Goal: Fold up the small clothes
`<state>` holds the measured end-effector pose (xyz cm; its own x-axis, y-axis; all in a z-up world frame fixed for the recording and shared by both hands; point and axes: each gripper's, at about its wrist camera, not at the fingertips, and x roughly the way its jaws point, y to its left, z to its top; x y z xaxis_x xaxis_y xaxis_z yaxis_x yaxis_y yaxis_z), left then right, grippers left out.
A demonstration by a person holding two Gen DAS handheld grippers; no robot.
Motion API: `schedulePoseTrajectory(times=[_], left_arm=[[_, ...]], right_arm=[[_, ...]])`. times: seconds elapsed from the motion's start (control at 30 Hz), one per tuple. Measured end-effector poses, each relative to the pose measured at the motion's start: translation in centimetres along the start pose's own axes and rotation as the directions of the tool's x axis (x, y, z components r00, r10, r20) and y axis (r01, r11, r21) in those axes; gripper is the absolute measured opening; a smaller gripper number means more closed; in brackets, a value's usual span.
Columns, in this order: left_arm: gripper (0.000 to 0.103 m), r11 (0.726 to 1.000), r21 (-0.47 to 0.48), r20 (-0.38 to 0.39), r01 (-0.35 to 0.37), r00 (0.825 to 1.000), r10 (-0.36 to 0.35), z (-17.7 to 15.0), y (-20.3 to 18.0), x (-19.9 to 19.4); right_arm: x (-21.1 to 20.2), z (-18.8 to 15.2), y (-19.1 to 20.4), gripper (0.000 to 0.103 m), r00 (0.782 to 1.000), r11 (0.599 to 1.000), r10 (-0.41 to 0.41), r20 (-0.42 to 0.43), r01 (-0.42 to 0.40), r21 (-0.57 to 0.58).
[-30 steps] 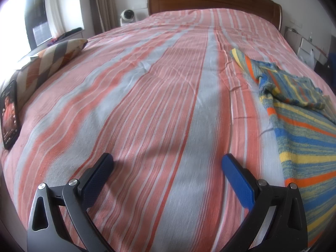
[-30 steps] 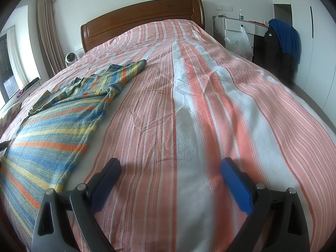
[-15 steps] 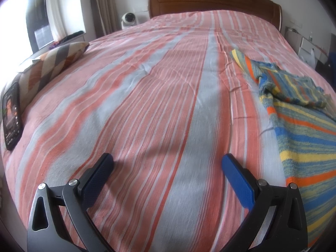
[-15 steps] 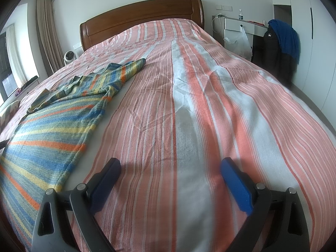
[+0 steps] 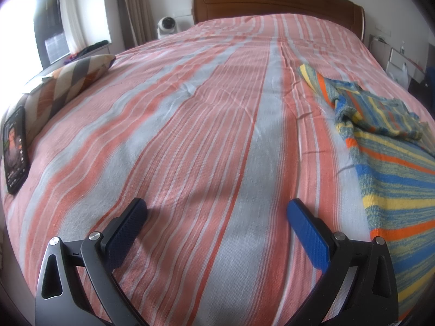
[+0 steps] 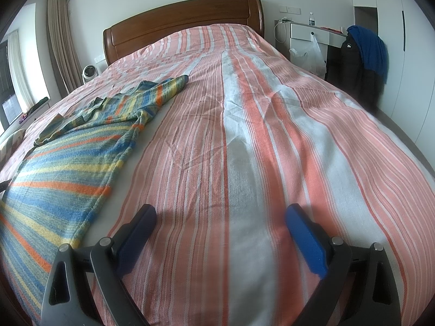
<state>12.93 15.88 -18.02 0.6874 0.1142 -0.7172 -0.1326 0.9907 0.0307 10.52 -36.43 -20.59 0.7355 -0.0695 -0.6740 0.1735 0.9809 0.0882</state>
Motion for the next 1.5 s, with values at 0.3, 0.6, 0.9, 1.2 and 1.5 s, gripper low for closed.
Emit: schedulePoseTrajectory(times=[0.3, 0.6, 0.9, 1.2, 1.5], left_arm=[[0.102, 0.984, -0.085, -0.112, 0.159, 0.979, -0.168, 0.1, 1.4, -3.2], [0.101, 0.958, 0.102, -0.400, 0.267, 0.893, -0.206, -6.9, -2.8, -7.7], [0.066, 0.934, 0.201, -0.531, 0.295, 0.834, -0.149, -7.9, -5.3, -6.6], [0.003, 0.892, -0.082, -0.522, 0.445, 0.743, -0.418, -3.9, -0.9, -5.8], [0.003, 0.818, -0.159, -0.246, 0.552, 0.781, -0.575, 9.4, -0.6, -2.0]], right_arm=[[-1.4, 1.1, 0.3, 0.095, 0.996, 1.000, 0.020, -0.089, -0.019, 0.009], [-7.9, -3.7, 3.3, 0.092, 0.810, 0.913, 0.389, -0.439, -0.403, 0.065], [-6.0, -6.9, 5.0, 0.022, 0.725, 0.906, 0.351, -0.592, -0.423, 0.019], [-8.6, -4.6, 1.9, 0.006, 0.688, 0.840, 0.528, -0.498, -0.508, 0.189], [-6.4, 3.9, -0.7, 0.006, 0.763, 0.788, 0.612, -0.209, -0.565, 0.244]])
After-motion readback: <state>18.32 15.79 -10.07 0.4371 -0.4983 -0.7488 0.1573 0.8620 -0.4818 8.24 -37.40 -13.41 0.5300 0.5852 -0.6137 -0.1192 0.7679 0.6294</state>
